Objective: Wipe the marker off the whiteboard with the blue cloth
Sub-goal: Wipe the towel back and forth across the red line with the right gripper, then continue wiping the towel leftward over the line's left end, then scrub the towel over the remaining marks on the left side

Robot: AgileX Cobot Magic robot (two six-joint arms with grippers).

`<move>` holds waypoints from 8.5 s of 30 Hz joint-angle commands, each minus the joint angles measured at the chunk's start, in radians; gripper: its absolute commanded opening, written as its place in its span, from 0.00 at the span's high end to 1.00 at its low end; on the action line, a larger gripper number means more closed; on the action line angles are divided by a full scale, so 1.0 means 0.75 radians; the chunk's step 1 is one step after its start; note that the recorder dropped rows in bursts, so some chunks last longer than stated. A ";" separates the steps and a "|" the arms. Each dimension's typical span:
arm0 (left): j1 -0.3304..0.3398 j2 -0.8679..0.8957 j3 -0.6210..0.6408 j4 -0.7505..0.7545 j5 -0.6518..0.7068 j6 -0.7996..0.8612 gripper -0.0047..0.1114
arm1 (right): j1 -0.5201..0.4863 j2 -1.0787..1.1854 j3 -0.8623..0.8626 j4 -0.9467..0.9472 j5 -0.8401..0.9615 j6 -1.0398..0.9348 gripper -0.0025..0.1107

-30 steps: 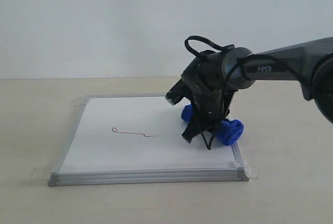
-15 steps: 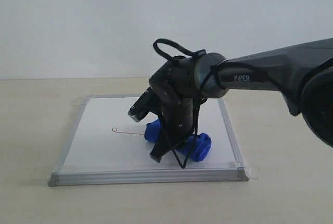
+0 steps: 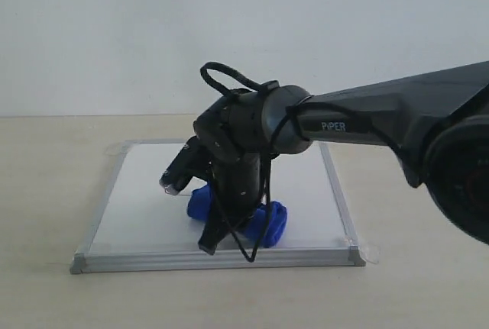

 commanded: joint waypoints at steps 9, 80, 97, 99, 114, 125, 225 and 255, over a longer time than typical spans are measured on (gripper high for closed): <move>-0.003 -0.003 0.005 0.007 -0.006 -0.010 0.93 | -0.245 0.158 -0.233 0.110 0.037 0.120 0.98; -0.003 -0.003 0.005 0.007 -0.006 -0.010 0.93 | -0.162 0.318 -0.435 0.408 0.004 -0.078 0.98; -0.003 -0.003 0.005 0.007 -0.006 -0.010 0.93 | -0.223 0.344 -0.574 0.140 0.110 0.069 0.98; -0.003 -0.003 0.005 0.007 -0.006 -0.010 0.93 | -0.248 0.346 -0.574 0.169 0.113 0.084 0.98; -0.003 -0.003 0.005 0.007 -0.006 -0.010 0.93 | -0.025 0.384 -0.606 0.673 0.110 -0.356 0.98; -0.003 -0.003 0.005 0.007 -0.006 -0.010 0.93 | -0.190 0.384 -0.651 0.217 0.002 0.123 0.98; -0.003 -0.003 0.005 0.007 -0.006 -0.010 0.93 | -0.147 0.637 -1.011 0.108 0.046 0.199 0.98; -0.003 -0.003 0.005 0.007 -0.006 -0.010 0.93 | -0.133 0.637 -1.011 0.213 -0.056 0.373 0.98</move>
